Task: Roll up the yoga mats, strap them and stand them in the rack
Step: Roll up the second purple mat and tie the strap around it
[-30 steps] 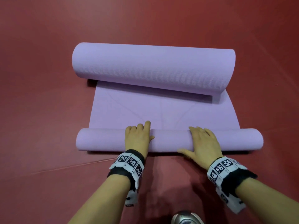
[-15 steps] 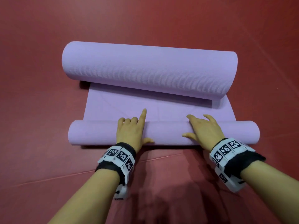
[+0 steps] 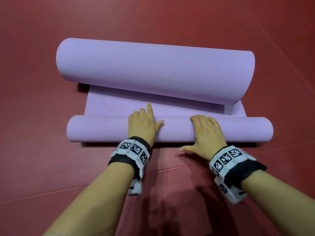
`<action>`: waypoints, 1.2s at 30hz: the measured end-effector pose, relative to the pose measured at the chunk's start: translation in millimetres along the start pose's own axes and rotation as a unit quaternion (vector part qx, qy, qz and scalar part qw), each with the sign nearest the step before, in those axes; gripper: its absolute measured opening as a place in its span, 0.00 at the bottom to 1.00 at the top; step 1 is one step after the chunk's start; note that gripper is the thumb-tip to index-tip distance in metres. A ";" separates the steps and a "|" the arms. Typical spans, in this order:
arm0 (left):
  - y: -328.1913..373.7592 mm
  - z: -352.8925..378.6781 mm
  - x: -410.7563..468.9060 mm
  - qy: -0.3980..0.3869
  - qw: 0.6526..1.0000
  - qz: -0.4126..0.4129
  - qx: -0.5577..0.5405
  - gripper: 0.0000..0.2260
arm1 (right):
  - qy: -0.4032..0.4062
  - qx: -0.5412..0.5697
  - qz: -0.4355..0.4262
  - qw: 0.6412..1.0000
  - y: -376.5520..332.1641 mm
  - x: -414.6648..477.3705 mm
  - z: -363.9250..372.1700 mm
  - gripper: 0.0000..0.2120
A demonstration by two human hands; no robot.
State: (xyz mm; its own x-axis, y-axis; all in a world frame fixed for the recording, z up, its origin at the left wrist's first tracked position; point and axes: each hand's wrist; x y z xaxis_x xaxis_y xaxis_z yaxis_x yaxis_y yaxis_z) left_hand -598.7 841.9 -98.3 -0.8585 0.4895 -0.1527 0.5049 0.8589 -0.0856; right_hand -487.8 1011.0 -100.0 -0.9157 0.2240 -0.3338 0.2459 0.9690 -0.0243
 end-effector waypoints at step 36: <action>-35.5 -27.7 -26.9 -0.348 0.911 0.213 0.056 0.27 | -0.310 0.030 -0.088 0.946 -13.0 -0.3 -28.8 0.40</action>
State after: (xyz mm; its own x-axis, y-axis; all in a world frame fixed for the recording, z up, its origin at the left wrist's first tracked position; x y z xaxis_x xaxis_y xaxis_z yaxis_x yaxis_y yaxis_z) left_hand -596.0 802.5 -63.9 -0.3384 0.5275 -0.7792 0.8179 0.5743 0.0336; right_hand -499.9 1001.4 -72.5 -0.5866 -0.0619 -0.8075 0.1425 0.9736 -0.1782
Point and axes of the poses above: each hand's wrist, its own x-axis towards the middle knuckle, its own z-axis out of the palm, y = z × x, and after that the axes turned 12 degrees about -y, right-handed
